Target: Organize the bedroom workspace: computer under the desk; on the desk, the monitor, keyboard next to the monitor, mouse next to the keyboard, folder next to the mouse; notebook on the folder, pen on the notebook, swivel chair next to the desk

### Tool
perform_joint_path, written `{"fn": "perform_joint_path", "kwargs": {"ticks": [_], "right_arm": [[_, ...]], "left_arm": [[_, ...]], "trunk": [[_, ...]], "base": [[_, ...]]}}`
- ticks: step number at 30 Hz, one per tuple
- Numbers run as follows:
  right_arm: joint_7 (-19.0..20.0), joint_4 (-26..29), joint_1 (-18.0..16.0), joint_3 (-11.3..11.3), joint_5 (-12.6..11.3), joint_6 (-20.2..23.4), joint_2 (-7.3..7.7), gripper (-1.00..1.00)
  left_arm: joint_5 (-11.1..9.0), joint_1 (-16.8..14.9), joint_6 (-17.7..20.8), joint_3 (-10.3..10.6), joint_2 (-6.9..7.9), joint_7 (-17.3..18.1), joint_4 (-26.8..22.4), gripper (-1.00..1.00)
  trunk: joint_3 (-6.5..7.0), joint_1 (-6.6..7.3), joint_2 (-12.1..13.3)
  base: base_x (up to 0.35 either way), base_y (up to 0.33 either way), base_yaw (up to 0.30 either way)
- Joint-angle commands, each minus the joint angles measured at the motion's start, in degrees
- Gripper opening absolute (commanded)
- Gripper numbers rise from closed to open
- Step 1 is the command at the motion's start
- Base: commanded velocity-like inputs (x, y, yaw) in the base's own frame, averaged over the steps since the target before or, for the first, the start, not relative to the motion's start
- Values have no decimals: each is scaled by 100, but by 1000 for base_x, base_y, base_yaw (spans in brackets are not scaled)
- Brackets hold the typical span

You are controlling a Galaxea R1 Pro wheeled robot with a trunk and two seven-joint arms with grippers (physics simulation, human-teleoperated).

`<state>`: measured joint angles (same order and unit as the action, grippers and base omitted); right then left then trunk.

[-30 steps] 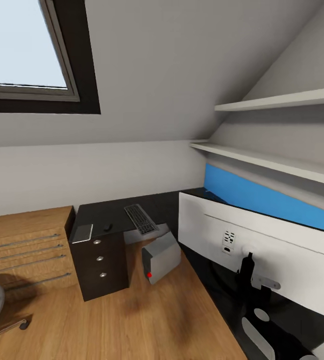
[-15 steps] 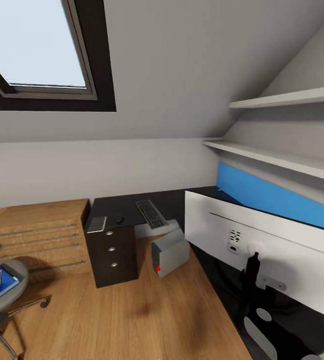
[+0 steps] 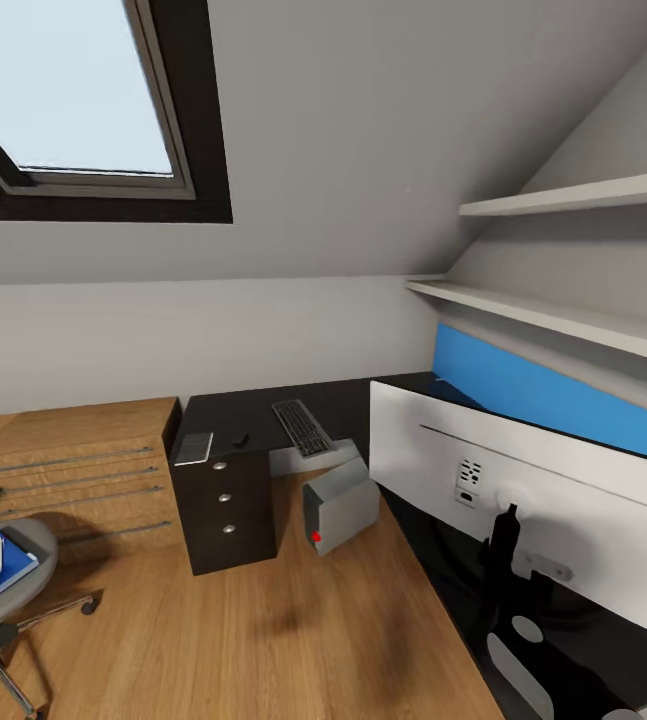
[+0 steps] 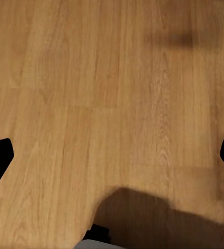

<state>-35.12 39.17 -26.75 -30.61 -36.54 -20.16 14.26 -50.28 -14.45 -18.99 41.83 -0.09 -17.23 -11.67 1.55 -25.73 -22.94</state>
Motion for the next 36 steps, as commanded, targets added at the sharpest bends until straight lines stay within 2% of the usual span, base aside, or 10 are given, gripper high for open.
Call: {"fn": "perform_joint_path", "kwargs": {"ticks": [1, 36], "right_arm": [[296, -6, 3, -59, -169, 67, -64, -100], [299, -6, 3, -59, -169, 56, -64, -100]], "left_arm": [[-35, -5, -17, 53, 0, -35, -1, 100], [-36, -4, -17, 44, 0, -35, 0, 100]], "trunk": [[-6, -5, 2], [-6, -5, 2]], "base": [[0, 0, 0], [-38, 0, 0]]}}
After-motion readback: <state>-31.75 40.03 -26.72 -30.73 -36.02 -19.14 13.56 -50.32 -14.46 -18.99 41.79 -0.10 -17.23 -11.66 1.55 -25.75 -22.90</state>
